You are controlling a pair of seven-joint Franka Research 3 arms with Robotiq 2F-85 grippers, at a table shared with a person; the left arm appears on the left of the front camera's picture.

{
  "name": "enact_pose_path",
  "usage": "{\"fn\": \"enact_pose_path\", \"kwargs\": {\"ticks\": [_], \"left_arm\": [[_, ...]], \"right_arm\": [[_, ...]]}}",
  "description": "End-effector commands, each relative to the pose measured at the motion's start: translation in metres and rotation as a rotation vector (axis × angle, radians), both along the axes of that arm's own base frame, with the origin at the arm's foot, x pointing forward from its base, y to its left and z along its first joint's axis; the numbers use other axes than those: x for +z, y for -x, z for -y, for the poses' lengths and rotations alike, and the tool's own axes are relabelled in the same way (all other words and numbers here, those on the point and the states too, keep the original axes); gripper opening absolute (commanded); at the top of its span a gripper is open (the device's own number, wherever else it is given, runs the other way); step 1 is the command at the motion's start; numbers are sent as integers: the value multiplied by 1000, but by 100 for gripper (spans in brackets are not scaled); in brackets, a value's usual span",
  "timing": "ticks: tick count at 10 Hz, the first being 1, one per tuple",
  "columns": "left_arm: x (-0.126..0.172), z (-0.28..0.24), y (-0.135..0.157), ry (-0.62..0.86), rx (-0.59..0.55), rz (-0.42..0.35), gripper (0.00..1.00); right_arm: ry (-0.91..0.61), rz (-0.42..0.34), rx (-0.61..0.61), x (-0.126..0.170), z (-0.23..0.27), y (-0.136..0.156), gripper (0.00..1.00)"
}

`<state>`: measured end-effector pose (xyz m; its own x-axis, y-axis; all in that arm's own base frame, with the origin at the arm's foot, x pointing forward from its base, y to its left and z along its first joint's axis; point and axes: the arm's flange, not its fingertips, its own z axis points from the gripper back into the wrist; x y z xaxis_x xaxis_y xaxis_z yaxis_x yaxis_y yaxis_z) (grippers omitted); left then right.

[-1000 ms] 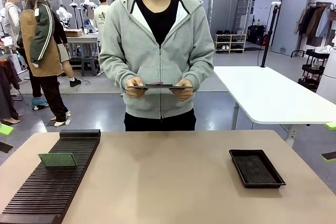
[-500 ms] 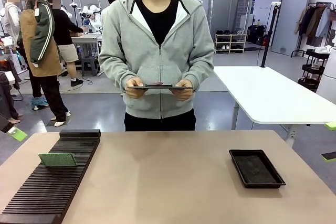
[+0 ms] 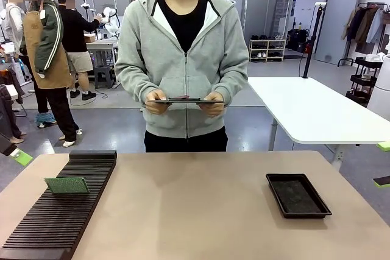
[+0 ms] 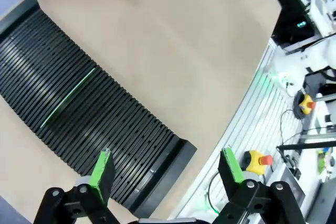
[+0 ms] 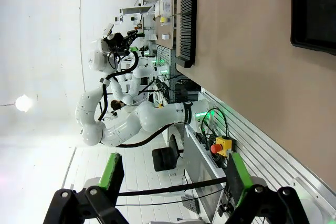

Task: Inspect the PCB.
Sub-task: Pick up the Blank PCB and present it to the human.

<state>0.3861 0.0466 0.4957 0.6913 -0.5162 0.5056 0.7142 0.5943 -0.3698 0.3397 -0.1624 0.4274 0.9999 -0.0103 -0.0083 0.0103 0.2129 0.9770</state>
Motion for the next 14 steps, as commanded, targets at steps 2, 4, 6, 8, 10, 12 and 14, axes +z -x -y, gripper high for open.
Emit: {"fn": "enact_pose_path", "kwargs": {"ticks": [2,4,6,8,10,12,14], "left_arm": [[-1,-2,-26,-114,-85,103,100],[-11,2,-51,-211,-224,228,100],[-21,8,-61,-312,-329,285,100],[-34,12,-62,-437,-417,352,100],[-49,16,-68,-526,-417,404,100],[-62,22,-69,-592,-432,422,100],[-78,22,-65,-609,-445,429,100]], "right_arm": [[2,-4,-2,1,0,-1,100],[2,-4,-2,1,0,-1,100],[2,-4,-2,1,0,-1,100],[2,-4,-2,1,0,-1,100],[2,-4,-2,1,0,-1,100],[2,-4,-2,1,0,-1,100],[2,-4,-2,1,0,-1,100]]}}
